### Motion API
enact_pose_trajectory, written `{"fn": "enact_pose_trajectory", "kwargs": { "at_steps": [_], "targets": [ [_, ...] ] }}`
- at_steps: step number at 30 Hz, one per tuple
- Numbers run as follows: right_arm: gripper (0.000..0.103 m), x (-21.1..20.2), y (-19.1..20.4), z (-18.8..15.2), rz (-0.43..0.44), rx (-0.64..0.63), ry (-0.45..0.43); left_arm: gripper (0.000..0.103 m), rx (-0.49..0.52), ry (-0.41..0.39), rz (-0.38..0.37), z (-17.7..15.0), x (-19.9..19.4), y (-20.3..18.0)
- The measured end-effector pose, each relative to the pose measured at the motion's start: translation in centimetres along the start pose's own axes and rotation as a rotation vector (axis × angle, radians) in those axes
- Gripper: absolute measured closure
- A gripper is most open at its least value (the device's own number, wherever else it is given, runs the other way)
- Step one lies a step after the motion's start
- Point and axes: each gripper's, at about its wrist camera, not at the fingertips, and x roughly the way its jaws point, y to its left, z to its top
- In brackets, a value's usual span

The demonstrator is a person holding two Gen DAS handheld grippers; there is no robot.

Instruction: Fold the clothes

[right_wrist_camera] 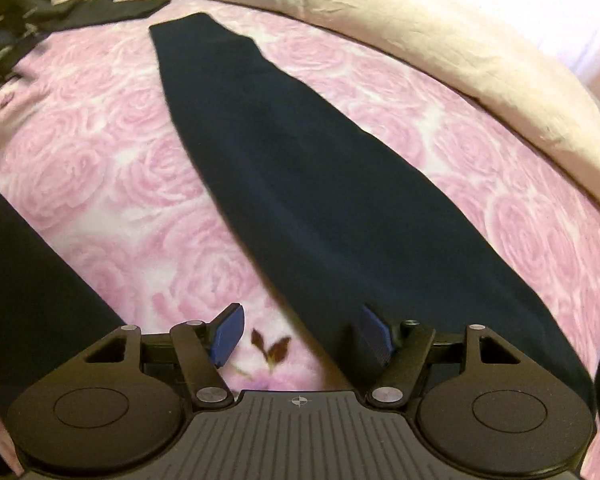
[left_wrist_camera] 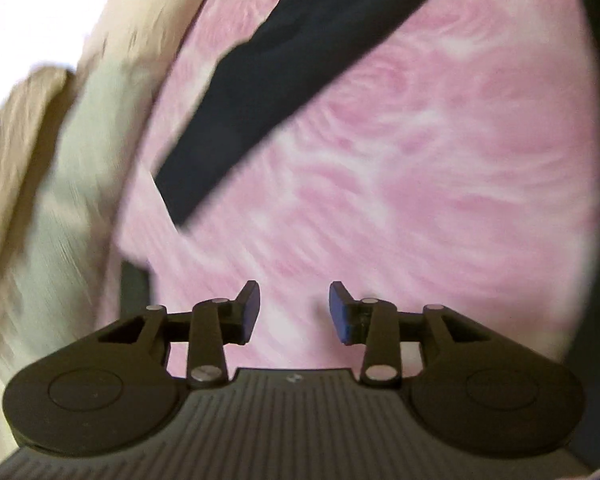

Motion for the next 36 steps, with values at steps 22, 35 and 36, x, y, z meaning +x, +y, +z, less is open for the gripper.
{"fn": "enact_pose_trajectory", "kwargs": {
  "at_steps": [22, 35, 36],
  "targets": [
    [0.035, -3.5, -4.1, -9.5, -0.225, 0.363, 0.129, 0.097, 0.280, 0.016, 0.125, 0.5, 3.1, 1.9],
    [0.035, -6.2, -5.9, -14.1, -0.232, 0.580, 0.151, 0.078, 0.179, 0.178, 0.084, -1.1, 3.2, -2.3],
    [0.035, -6.9, -6.4, -14.6, -0.250, 0.617, 0.139, 0.076, 0.168, 0.181, 0.094, -1.1, 2.8, -1.9]
  ]
}}
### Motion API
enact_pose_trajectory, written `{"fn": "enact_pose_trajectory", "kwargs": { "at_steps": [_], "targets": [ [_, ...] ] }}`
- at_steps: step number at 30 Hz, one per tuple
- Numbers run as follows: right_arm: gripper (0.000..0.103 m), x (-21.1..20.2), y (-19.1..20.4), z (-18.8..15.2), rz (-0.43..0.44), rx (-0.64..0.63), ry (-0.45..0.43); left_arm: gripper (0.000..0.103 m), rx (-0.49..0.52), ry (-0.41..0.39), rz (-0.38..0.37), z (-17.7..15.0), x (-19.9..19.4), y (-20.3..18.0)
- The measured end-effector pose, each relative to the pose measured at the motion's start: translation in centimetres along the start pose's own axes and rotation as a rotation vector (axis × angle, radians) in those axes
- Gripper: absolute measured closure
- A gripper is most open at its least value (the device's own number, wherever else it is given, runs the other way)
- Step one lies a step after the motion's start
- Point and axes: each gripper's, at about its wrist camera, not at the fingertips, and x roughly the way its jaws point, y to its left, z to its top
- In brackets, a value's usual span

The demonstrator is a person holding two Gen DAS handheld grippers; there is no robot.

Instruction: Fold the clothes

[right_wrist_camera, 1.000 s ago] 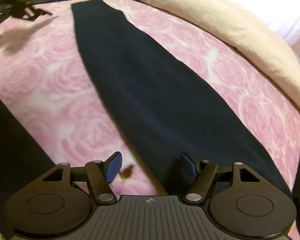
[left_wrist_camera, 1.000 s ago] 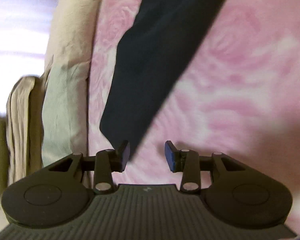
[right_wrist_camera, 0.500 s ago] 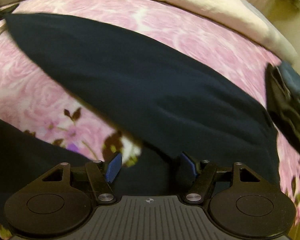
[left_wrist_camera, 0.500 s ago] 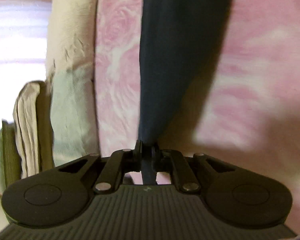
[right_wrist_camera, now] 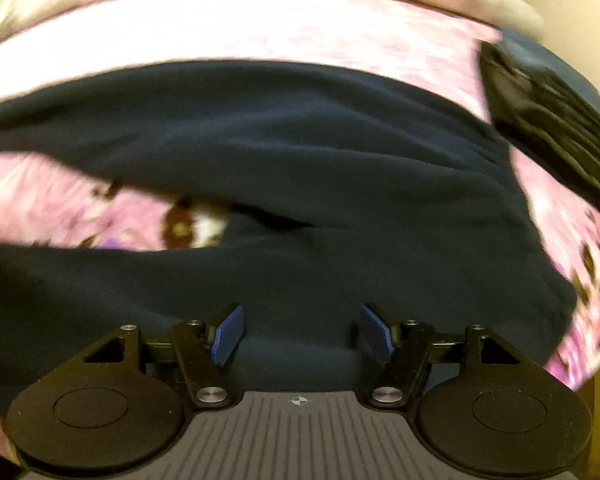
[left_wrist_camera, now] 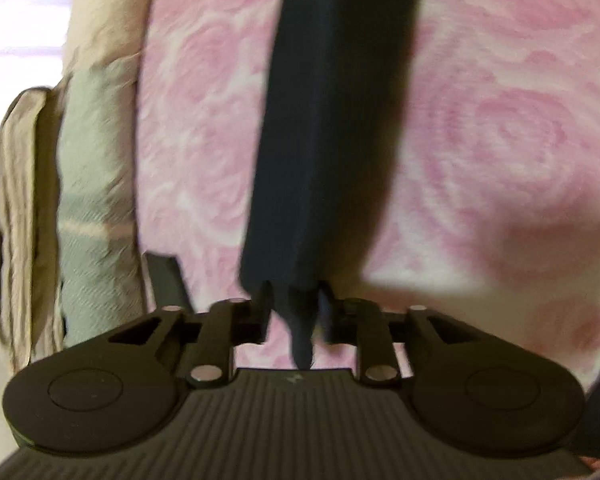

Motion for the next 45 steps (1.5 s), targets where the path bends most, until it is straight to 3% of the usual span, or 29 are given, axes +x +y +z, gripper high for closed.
{"fn": "enact_pose_trajectory", "kwargs": {
  "at_steps": [4, 7, 9, 13, 18, 20, 22, 24, 25, 29, 33, 35, 37, 38, 39, 41, 43, 45],
  "targets": [
    [0.035, -1.7, -4.2, -1.0, -0.046, 0.213, -0.036, 0.076, -0.038, -0.056, 0.016, 1.0, -3.3, 0.8],
    [0.035, -2.6, -7.2, -1.3, -0.015, 0.388, -0.065, 0.076, -0.039, -0.194, -0.009, 4.5, -7.4, 0.1],
    [0.035, -2.8, -8.4, -1.0, 0.070, 0.464, -0.088, 0.072, -0.004, -0.322, -0.037, 8.0, -10.4, -1.2],
    [0.035, -2.3, -7.5, 0.9, 0.193, 0.444, -0.120, 0.061, 0.099, -0.541, -0.068, 16.4, -14.5, -5.2],
    [0.035, -1.7, -7.2, 2.4, 0.233, 0.393, -0.134, 0.061, 0.174, -0.668, -0.065, 25.2, -16.1, -8.4],
    [0.035, -1.5, -8.6, 2.5, 0.226, 0.391, -0.134, 0.061, 0.218, -0.673, -0.061, 27.8, -15.6, -9.2],
    [0.035, -1.1, -10.6, 2.8, 0.202, 0.389, -0.133, 0.069, 0.261, -0.657, -0.099, 29.6, -14.5, -9.6],
    [0.035, -0.8, -12.7, 3.1, 0.178, 0.386, -0.133, 0.093, 0.298, -0.639, -0.146, 30.7, -13.9, -9.8],
    [0.035, -0.6, -13.8, 3.3, 0.169, 0.386, -0.137, 0.097, 0.300, -0.628, -0.166, 31.0, -13.8, -9.7],
    [0.035, 0.2, -17.9, 4.5, 0.136, 0.393, -0.157, 0.100, 0.226, -0.611, -0.266, 31.5, -14.8, -8.1],
    [0.035, 2.0, -21.2, 6.3, 0.118, 0.393, -0.174, 0.100, 0.264, -0.647, -0.386, 31.3, -17.0, -7.1],
    [0.035, 3.6, -22.7, 7.6, 0.121, 0.394, -0.174, 0.098, 0.270, -0.622, -0.421, 31.6, -17.2, -6.5],
    [0.035, 5.2, -23.7, 9.0, 0.140, 0.392, -0.166, 0.087, 0.228, -0.567, -0.462, 32.2, -16.6, -5.1],
    [0.035, 6.0, -24.1, 9.6, 0.145, 0.382, -0.164, 0.074, 0.181, -0.567, -0.492, 32.3, -16.5, -3.9],
    [0.035, 6.8, -24.5, 10.1, 0.151, 0.371, -0.162, 0.069, 0.131, -0.570, -0.522, 32.3, -16.4, -2.6],
    [0.035, 8.2, -25.1, 11.0, 0.162, 0.355, -0.158, 0.067, -0.001, -0.612, -0.563, 32.2, -16.1, 0.5],
    [0.035, 9.6, -25.9, 11.5, 0.187, 0.360, -0.155, 0.059, -0.103, -0.608, -0.545, 32.9, -14.9, 2.8],
    [0.036, 10.9, -26.8, 11.9, 0.221, 0.383, -0.146, 0.058, -0.189, -0.560, -0.518, 34.6, -12.3, 4.6]
  ]
}}
